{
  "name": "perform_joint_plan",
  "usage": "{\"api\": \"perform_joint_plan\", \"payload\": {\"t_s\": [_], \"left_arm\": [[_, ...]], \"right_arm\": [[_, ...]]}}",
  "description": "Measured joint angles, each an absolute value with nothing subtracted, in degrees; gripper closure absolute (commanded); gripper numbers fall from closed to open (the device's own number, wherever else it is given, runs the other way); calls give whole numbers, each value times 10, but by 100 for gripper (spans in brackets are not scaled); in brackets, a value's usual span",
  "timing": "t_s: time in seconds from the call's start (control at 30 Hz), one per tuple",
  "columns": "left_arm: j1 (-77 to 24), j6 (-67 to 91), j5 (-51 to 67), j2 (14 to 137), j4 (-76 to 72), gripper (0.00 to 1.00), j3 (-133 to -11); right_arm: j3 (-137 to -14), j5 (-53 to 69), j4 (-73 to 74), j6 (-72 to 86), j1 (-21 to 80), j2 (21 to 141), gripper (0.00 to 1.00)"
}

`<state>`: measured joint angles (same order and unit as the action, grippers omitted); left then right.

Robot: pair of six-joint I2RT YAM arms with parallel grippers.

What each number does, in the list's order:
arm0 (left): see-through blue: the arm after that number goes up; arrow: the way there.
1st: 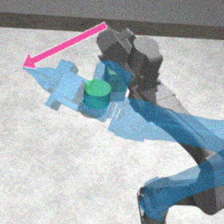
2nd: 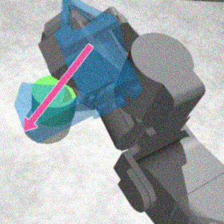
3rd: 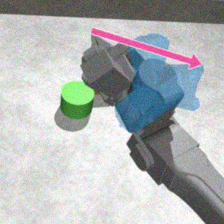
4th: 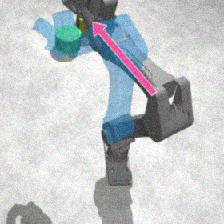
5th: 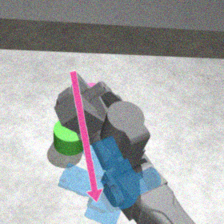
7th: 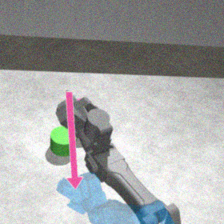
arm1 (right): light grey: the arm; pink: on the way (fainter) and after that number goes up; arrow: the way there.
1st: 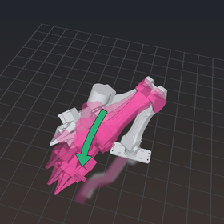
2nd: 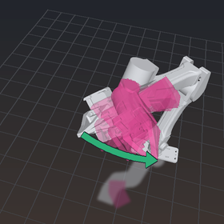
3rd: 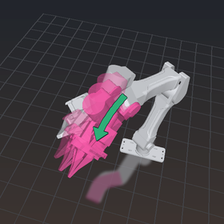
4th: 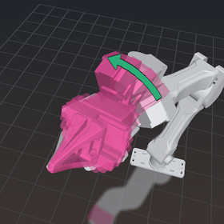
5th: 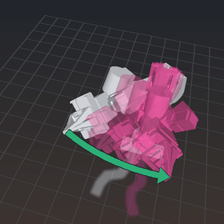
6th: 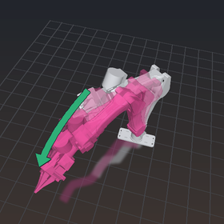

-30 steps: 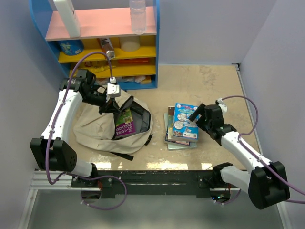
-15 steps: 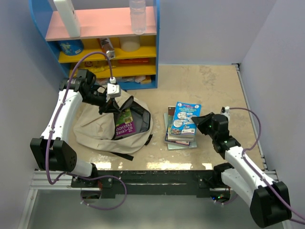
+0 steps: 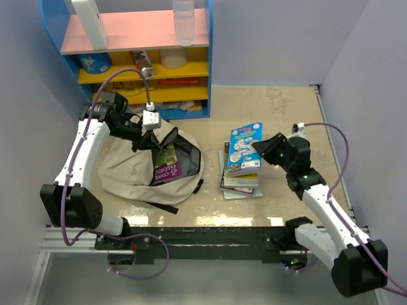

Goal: Pack the student bag
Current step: Pick up the book from the center of the board, then place the book in the student bag.

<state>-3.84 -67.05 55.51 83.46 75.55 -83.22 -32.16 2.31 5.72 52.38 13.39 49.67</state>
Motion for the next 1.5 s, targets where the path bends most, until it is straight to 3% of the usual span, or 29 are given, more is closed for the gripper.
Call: {"api": "perform_joint_plan", "payload": {"t_s": [0.27, 0.57, 0.83, 0.97, 1.27, 1.5], "left_arm": [[-38, -666, 557, 835, 756, 100, -839], [-38, -666, 558, 835, 755, 100, -839], [-38, -666, 564, 831, 755, 100, -839], [-38, -667, 564, 825, 756, 100, -838], [-39, -667, 573, 821, 756, 100, -837], [-39, -667, 569, 818, 745, 100, -835]], "right_arm": [[-358, 222, -133, 521, 216, 659, 100], [-444, 342, -279, 560, 307, 862, 100], [-547, 375, -304, 591, 344, 1041, 100], [-622, 373, -234, 577, 361, 1114, 100], [-764, 321, -116, 555, 368, 1166, 100], [-791, 253, -119, 575, 388, 1185, 100]]}}
